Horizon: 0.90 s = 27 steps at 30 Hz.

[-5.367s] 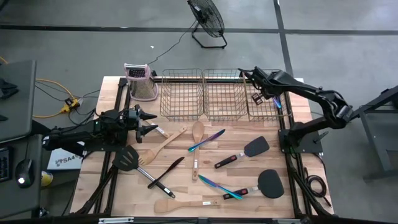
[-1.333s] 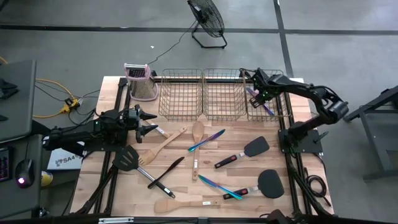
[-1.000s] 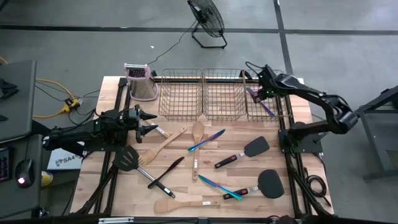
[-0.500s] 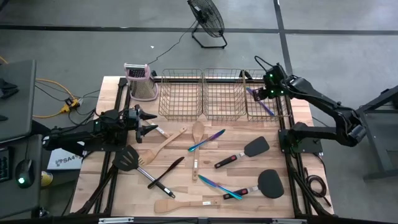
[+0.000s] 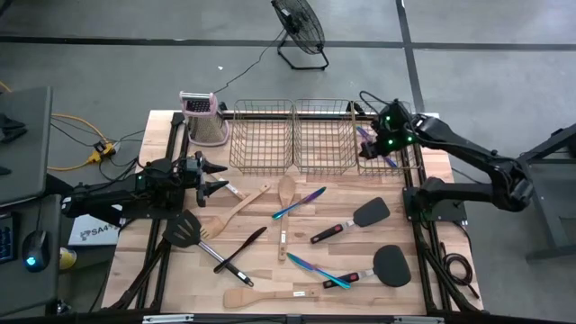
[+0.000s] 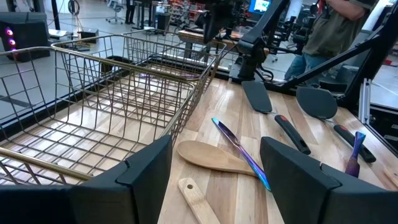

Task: Pick & Place Kitchen Items
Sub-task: Put the bottom blue table knife into the right mesh basket

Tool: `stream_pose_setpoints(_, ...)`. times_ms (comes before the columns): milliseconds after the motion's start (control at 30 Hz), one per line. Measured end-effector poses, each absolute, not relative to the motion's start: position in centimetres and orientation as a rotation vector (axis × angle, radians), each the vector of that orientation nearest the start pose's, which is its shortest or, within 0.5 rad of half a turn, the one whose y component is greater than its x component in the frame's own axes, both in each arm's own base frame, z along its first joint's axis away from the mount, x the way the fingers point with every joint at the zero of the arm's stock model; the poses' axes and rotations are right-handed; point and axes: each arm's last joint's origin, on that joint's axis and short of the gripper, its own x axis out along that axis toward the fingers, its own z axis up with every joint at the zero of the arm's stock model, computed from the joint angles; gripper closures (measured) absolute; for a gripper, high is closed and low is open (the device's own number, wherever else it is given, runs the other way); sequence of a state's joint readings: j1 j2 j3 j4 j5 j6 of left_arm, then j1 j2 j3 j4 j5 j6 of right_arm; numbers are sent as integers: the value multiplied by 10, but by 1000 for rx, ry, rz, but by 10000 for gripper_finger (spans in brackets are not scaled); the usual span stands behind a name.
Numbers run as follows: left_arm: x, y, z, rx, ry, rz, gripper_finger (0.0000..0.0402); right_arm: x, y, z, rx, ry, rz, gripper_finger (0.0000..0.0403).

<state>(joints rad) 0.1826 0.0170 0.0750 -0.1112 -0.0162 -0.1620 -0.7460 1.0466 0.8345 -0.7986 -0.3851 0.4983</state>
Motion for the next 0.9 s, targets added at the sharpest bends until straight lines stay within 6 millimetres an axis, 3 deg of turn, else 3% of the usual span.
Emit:
stream_pose_setpoints(233, 92, 17, 177, -166, 37, 203, 161, 165, -96, 259, 1023, 833, -452, 276)
stream_pose_setpoints(533, 92, 17, 177, -166, 37, 203, 161, 186, -48, 259, 1048, 918, -374, 276)
stream_pose_setpoints(900, 92, 17, 177, -166, 37, 203, 161, 204, 9, 267, 988, 841, -309, 276)
